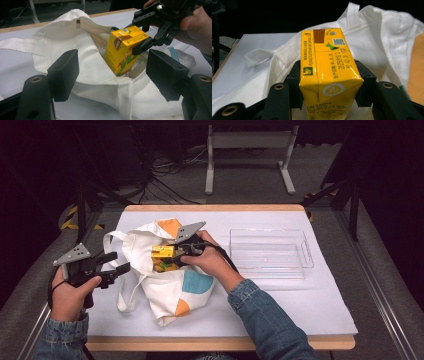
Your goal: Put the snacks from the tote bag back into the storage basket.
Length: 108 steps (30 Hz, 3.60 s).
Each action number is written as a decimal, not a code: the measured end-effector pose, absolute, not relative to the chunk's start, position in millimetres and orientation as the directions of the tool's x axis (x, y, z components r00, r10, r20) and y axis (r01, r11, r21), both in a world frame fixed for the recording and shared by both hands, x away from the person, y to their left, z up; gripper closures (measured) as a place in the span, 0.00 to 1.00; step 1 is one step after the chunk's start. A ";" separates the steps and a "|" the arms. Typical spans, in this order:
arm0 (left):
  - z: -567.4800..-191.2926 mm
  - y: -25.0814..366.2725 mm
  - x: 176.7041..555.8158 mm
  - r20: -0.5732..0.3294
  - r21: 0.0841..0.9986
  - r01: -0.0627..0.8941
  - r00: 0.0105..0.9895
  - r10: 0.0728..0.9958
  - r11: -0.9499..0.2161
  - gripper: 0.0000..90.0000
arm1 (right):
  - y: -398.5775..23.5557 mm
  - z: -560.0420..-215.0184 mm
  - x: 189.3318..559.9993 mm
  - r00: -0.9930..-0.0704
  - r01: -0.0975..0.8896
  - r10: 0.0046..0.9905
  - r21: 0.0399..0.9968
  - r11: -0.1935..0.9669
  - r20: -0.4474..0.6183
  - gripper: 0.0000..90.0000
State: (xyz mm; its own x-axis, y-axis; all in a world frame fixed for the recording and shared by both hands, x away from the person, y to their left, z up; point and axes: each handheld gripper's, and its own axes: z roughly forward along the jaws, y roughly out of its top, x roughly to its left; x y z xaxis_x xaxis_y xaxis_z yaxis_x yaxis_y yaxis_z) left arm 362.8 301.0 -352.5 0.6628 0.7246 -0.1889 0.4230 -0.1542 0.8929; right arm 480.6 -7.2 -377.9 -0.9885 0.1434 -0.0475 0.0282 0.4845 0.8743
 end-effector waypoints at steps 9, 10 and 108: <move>-352.8 298.9 363.0 -0.188 0.891 0.425 0.666 0.722 -0.161 0.30 | -15.5 -352.6 477.8 -0.987 0.007 0.149 0.901 0.434 -0.065 0.57; -352.8 298.5 362.8 -0.188 0.890 0.427 0.665 0.722 -0.161 0.30 | -16.2 -350.5 477.7 -0.986 0.004 0.149 0.902 0.432 -0.068 0.57; -356.7 294.9 366.9 -0.174 0.885 0.433 0.650 0.740 -0.173 0.20 | -240.8 -256.1 456.1 -0.919 0.045 0.381 0.937 0.346 -0.097 0.57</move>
